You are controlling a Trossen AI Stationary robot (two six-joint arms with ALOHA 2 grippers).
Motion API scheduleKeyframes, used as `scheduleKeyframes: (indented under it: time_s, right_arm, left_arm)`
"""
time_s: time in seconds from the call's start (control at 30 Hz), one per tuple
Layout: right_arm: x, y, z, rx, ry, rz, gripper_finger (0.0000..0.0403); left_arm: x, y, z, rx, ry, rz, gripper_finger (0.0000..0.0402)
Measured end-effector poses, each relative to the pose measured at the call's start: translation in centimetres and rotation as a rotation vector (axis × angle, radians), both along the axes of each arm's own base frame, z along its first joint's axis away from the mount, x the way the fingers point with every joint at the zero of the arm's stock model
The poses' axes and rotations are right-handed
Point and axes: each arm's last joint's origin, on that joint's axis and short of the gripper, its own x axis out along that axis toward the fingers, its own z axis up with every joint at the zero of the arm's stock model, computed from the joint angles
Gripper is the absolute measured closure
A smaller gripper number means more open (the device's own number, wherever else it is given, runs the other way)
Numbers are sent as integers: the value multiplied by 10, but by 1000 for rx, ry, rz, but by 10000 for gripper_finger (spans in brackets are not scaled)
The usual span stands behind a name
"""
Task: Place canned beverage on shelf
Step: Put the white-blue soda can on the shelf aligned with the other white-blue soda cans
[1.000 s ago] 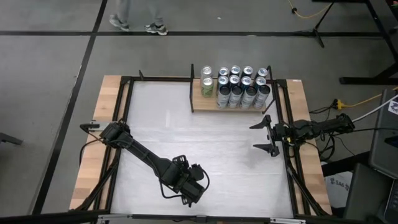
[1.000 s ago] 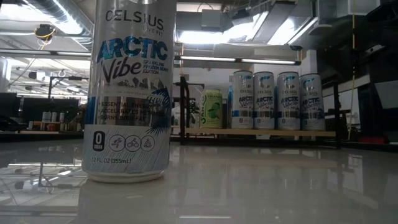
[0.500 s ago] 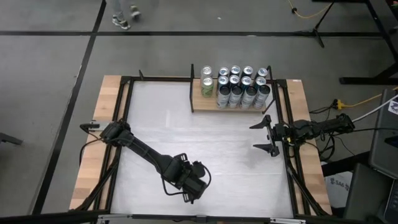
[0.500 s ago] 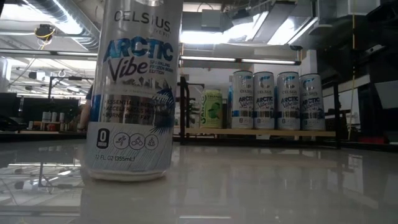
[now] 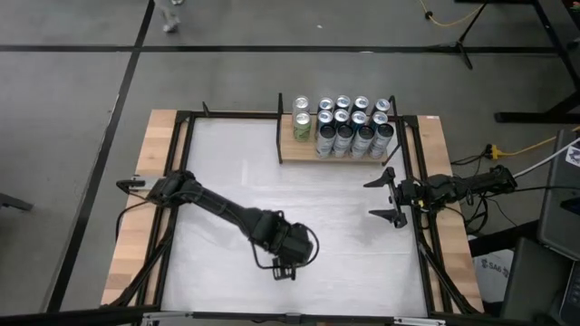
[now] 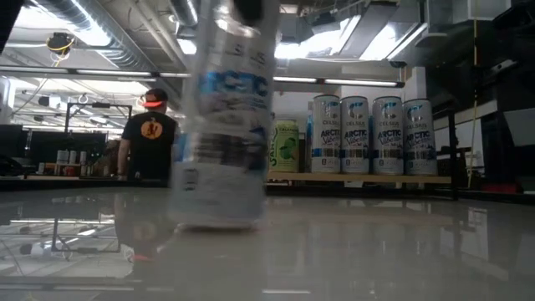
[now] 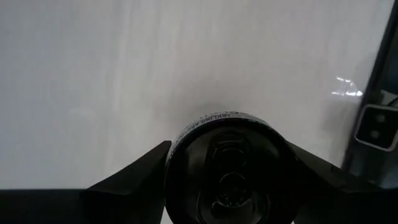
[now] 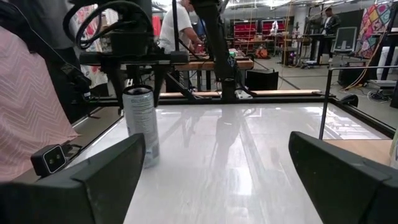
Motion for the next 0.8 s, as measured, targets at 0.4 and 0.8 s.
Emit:
scheduleKeyframes:
  time_s: [0.4,0.8]
  right_arm:
    - [0,0,0,10,5,3,17]
    - [0,1,2,30,-12,20,17]
  left_arm:
    - [26,68,30,87,-96,-177,164]
    - [33,143,34,163,-64,-248,163]
